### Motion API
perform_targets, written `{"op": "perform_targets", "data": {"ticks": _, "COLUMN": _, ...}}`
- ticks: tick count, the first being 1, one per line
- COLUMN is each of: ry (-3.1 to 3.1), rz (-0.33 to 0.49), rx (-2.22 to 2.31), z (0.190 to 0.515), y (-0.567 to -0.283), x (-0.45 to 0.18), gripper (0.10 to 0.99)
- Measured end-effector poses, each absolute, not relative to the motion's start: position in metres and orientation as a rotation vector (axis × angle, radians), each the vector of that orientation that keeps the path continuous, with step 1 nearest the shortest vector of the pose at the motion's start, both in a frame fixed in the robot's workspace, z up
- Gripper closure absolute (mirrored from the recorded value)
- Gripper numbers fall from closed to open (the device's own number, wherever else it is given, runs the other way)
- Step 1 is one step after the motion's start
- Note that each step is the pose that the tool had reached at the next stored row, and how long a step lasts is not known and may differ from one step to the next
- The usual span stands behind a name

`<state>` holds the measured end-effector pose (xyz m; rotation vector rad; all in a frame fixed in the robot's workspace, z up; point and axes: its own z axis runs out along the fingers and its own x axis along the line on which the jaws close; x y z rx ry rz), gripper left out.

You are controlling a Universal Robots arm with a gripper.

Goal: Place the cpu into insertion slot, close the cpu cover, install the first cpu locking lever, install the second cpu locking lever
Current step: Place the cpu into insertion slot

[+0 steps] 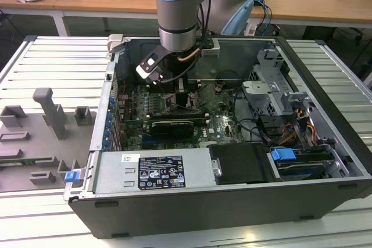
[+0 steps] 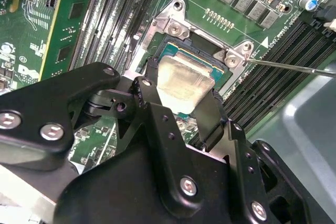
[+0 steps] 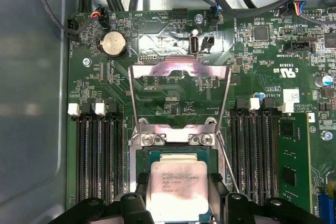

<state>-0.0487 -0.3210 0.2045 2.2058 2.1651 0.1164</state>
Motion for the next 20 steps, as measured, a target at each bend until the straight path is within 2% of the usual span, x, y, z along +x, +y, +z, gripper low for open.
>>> {"op": "perform_targets", "data": {"ticks": 10, "ry": 2.165, "rz": 0.116, "rx": 2.206, "z": 0.203, "y": -0.321, "x": -0.048, "gripper": 0.561}}
{"op": "perform_targets", "data": {"ticks": 11, "ry": 2.165, "rz": 0.116, "rx": 2.206, "z": 0.202, "y": -0.321, "x": -0.048, "gripper": 0.545}}
{"op": "perform_targets", "data": {"ticks": 12, "ry": 2.165, "rz": 0.116, "rx": 2.206, "z": 0.202, "y": -0.321, "x": -0.048, "gripper": 0.482}}
{"op": "perform_targets", "data": {"ticks": 16, "ry": 2.166, "rz": 0.119, "rx": 2.207, "z": 0.206, "y": -0.319, "x": -0.048, "gripper": 0.482}}
{"op": "perform_targets", "data": {"ticks": 17, "ry": 2.164, "rz": 0.114, "rx": 2.205, "z": 0.213, "y": -0.319, "x": -0.049, "gripper": 0.498}}
{"op": "perform_targets", "data": {"ticks": 19, "ry": 2.162, "rz": 0.108, "rx": 2.201, "z": 0.216, "y": -0.319, "x": -0.048, "gripper": 0.749}}
{"op": "perform_targets", "data": {"ticks": 20, "ry": 2.161, "rz": 0.106, "rx": 2.201, "z": 0.216, "y": -0.319, "x": -0.048, "gripper": 0.808}}
